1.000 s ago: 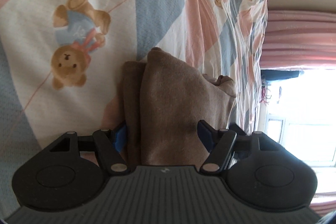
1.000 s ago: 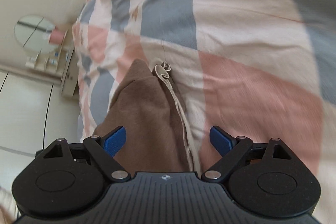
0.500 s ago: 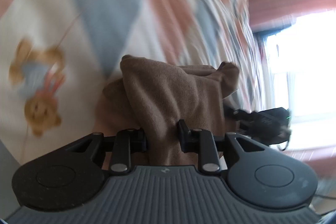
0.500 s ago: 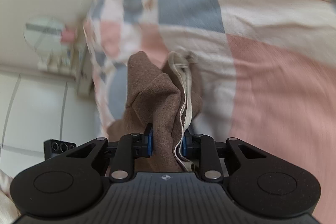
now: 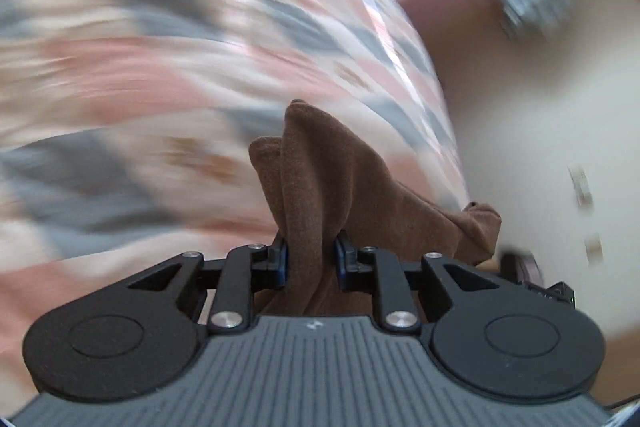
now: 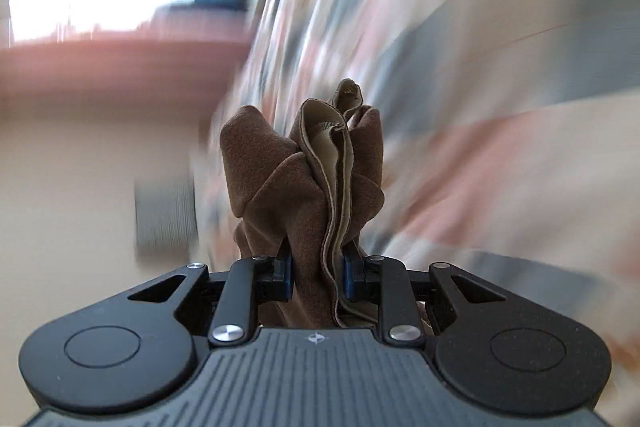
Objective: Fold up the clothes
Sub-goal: 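Grasp the folded sweater with the right gripper while the left gripper grasps it, then carry the folded sweater with both grippers onto the clothes stack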
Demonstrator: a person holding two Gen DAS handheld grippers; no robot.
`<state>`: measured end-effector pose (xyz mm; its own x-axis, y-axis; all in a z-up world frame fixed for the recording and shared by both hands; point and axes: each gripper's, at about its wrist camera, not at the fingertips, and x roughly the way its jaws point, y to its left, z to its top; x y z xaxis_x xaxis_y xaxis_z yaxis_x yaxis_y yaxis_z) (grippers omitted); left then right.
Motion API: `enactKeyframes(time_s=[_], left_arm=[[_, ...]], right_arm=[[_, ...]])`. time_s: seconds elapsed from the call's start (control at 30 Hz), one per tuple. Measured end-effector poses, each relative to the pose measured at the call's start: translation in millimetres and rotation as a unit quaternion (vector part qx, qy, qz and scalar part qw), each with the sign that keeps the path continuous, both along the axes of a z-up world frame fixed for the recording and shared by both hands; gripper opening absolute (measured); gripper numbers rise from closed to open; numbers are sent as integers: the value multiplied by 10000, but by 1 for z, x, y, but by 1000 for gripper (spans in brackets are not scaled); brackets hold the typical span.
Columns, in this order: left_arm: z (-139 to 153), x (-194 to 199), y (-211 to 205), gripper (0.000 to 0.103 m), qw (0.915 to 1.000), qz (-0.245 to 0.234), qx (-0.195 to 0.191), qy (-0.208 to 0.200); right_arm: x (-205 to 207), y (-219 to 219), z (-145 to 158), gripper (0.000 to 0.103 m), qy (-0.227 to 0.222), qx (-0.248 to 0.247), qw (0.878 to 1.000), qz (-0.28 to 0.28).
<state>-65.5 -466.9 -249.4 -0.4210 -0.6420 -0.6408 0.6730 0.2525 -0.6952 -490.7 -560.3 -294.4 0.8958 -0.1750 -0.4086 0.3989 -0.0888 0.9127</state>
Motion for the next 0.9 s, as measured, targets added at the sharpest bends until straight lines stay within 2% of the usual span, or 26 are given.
enactKeyframes(time_s=[0.03, 0.1, 0.2, 0.3, 0.4, 0.47, 0.5, 0.57, 0.63, 0.73, 0.83, 0.9], left_arm=[[8, -27, -25, 17, 9990, -441, -65, 44], [27, -92, -77, 16, 9914, -1278, -248, 137], [60, -196, -151, 16, 9678, -2434, -608, 231], [94, -304, -216, 16, 9361, -3370, -980, 240], [125, -411, -268, 16, 9018, -4127, -1281, 103], [137, -471, -294, 16, 8849, -4443, -1397, -44], [140, -497, -307, 16, 8765, -4600, -1417, -120], [138, -538, -329, 16, 8662, -4791, -1393, -265], [126, -550, -337, 15, 8657, -4813, -1338, -312], [107, -569, -350, 14, 8649, -4844, -1256, -382], [89, -588, -362, 14, 8640, -4875, -1173, -452], [77, -601, -370, 15, 8634, -4895, -1118, -498]], right_arm=[[-37, 14, 10, 23, -12, 17, 9985, -554], [-104, 39, 33, 23, -28, -77, 9867, -1621], [-188, 64, 67, 23, -60, -374, 9529, -3010], [-264, 79, 97, 23, -144, -621, 8986, -4342], [-319, 88, 106, 23, -355, -683, 8394, -5380], [-351, 85, 101, 23, -535, -587, 8049, -5880], [-362, 81, 95, 23, -632, -474, 7914, -6061], [-383, 73, 82, 23, -825, -242, 7637, -6398], [-401, 62, 66, 23, -987, 34, 7491, -6551], [-422, 48, 51, 23, -738, 96, 7438, -6643], [-438, 37, 38, 23, -475, 23, 7483, -6617], [-436, 37, 32, 28, -270, -13, 7607, -6486]])
